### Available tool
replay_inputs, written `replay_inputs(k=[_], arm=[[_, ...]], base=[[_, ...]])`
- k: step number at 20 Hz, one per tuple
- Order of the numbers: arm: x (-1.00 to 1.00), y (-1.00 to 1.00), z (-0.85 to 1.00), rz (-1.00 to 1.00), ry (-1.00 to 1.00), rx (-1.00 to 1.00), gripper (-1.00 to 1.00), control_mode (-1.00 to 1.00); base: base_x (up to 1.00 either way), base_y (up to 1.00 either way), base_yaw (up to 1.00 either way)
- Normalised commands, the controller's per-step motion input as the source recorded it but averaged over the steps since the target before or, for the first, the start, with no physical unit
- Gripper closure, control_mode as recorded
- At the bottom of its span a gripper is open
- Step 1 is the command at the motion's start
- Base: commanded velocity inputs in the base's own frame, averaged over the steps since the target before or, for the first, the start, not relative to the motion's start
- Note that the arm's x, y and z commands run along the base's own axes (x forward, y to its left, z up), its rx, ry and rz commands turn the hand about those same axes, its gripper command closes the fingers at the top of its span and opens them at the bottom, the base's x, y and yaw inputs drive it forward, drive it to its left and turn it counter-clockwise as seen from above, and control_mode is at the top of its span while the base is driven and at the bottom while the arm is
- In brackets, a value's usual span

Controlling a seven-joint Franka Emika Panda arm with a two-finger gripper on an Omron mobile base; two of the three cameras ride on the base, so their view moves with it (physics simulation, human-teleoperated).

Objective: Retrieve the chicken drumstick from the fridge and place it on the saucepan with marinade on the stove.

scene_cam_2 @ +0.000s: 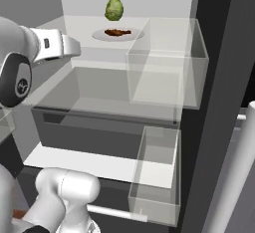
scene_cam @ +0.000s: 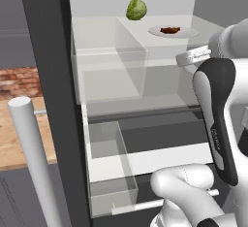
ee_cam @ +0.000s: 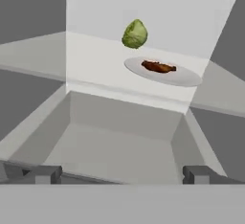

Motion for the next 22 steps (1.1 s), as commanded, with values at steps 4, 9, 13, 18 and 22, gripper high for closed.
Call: replay_inputs(k=[4, 9, 13, 18, 22], arm=[[0.02, -0.05, 0.11, 0.0, 0.06, -0.03, -1.0, -1.0], [0.22, -0.04, 0.0, 0.0, 0.05, 0.0, -1.0, -1.0], [0.22, 0.0, -0.19, 0.05, 0.07, -0.1, -1.0, -1.0], [0.15, -0.14, -0.2, 0.07, 0.0, -0.07, -1.0, -1.0], [0.2, -0.16, -0.07, 0.04, -0.05, 0.0, -1.0, -1.0]], base=[[0.0, 0.0, 0.0], [0.0, 0.0, 0.0], [0.0, 0.0, 0.0], [0.0, 0.0, 0.0], [0.0, 0.0, 0.0]])
